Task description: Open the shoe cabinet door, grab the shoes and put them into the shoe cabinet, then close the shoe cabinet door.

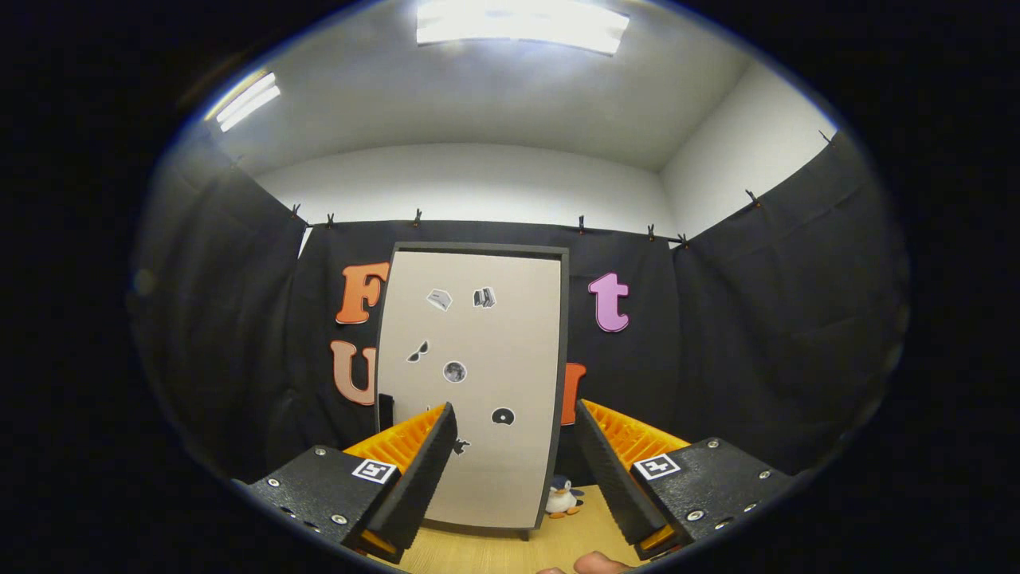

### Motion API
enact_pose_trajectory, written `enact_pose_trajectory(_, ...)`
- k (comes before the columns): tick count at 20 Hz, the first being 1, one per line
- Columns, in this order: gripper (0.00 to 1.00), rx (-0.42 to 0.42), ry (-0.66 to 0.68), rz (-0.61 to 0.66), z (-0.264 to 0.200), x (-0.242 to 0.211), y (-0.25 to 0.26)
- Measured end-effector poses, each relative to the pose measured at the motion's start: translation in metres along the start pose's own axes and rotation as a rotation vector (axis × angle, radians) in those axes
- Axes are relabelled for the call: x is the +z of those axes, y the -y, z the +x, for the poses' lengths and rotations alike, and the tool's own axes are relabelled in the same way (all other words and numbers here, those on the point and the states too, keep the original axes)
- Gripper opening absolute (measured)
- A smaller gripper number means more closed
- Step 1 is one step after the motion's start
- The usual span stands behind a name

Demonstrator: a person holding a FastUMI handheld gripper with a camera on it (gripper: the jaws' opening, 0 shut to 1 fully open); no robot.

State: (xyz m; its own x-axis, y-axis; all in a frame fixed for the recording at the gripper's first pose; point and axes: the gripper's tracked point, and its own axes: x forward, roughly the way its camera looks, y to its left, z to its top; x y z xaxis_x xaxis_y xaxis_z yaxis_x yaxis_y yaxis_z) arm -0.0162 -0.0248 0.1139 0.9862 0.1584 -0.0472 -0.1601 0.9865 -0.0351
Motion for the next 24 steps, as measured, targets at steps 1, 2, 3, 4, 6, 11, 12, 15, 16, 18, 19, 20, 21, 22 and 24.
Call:
enact_pose_trajectory(1,0.93,0.003,0.004,0.003,0.001,0.001,0.000)
enact_pose_trajectory(2,0.93,0.007,0.009,0.008,0.001,0.003,-0.001)
enact_pose_trajectory(3,0.93,0.014,0.015,0.014,0.003,0.005,-0.003)
enact_pose_trajectory(4,0.93,0.020,0.020,0.015,0.006,0.006,-0.005)
enact_pose_trajectory(6,0.93,0.032,0.032,0.015,0.011,0.007,-0.009)
enact_pose_trajectory(11,0.93,0.052,0.036,0.035,0.029,0.003,-0.024)
enact_pose_trajectory(12,0.93,0.054,0.036,0.038,0.033,0.003,-0.027)
enact_pose_trajectory(15,0.93,0.074,0.058,0.038,0.044,0.008,-0.039)
enact_pose_trajectory(16,0.93,0.083,0.067,0.034,0.046,0.010,-0.042)
enact_pose_trajectory(18,0.93,0.098,0.082,0.027,0.051,0.012,-0.047)
enact_pose_trajectory(19,0.93,0.102,0.084,0.024,0.054,0.013,-0.049)
enact_pose_trajectory(20,0.92,0.104,0.084,0.024,0.055,0.014,-0.050)
enact_pose_trajectory(21,0.93,0.107,0.084,0.025,0.057,0.015,-0.050)
enact_pose_trajectory(22,0.93,0.107,0.085,0.029,0.058,0.017,-0.050)
enact_pose_trajectory(24,0.93,0.109,0.092,0.043,0.061,0.020,-0.049)
